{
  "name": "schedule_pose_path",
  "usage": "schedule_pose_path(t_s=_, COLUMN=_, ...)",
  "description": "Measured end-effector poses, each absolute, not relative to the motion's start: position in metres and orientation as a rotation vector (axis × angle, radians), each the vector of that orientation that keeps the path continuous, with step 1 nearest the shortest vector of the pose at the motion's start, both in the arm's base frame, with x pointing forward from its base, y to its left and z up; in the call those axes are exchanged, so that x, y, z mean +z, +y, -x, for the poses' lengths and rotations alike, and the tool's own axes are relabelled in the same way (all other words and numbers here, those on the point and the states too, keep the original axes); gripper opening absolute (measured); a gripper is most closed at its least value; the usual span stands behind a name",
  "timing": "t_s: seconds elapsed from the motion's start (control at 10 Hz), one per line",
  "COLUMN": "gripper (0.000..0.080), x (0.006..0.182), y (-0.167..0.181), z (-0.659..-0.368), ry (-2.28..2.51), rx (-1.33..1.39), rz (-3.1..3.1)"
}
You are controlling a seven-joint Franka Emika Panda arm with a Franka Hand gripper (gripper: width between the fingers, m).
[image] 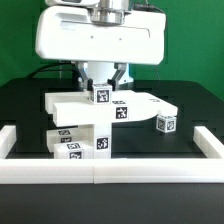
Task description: Assemble chair
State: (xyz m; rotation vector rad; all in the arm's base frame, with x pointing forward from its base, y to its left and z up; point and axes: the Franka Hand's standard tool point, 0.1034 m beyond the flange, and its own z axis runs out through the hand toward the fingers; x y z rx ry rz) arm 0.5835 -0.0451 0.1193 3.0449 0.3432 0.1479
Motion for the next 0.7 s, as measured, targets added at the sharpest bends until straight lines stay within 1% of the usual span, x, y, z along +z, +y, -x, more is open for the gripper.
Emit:
schedule_pose_path(t_s=0.4, gripper=0.0282, x=0.1192, y=-0.0447, z=-0.5836, ry=-0.187, rx=0.166, rz=-3.077)
schedule_pose_path(t_s=0.5, gripper=0.0284, x=0.1192, y=-0.0447, z=-0.5835, ry=-0.234, rx=0.168, rz=-3.075)
schedule_pose_path(t_s=0.7, gripper=0.0284, x=0.1192, y=-0.0444, z=-0.5836, ry=-0.485, rx=0.174, rz=-3.055)
